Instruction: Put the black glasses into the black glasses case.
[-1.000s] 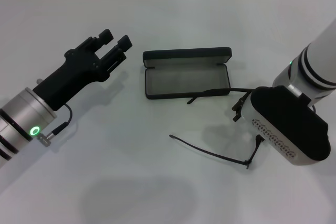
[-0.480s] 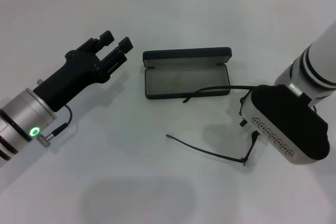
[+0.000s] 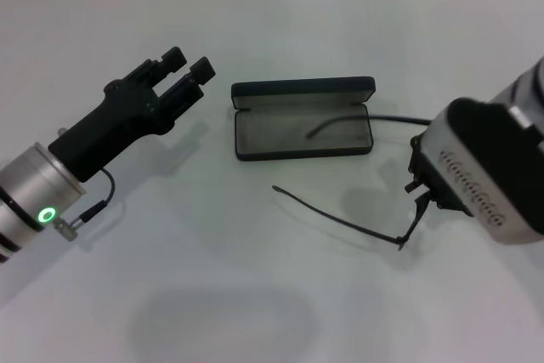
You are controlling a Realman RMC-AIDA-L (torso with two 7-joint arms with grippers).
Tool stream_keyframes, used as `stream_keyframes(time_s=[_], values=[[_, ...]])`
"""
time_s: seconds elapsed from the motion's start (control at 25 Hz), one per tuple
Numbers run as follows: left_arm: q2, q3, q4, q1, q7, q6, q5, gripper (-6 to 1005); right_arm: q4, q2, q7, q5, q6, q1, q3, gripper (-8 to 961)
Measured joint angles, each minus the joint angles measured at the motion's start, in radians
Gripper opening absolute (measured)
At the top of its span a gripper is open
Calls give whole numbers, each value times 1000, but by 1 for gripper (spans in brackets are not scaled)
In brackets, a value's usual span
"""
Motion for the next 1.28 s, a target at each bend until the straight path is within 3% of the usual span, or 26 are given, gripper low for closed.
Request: stream_keyframes(time_s=[0.16,0.36,0.6,0.72,0.96,1.28], values=[[14,1,0,-2,-4,74,16,601,-97,-1,-54,55,5,-105,74,101],[35,0,1,-7,-22,207,32,601,-154,3,-238,299,46,-262,198,101],[60,2,59,-10,-103,347,93,597,-30,5,-481,652,248,-389,225,101],[64,1,93,-27,-142,374,132,594,126,4,-647,882,316,-399,222,101],[76,1,104,-92,-223,396,178,594,440,5,-958,1282,290,-351,217,101],[73,2,105,-217,-299,437,303,594,643,6,-1073,1441,262,-252,205,101]])
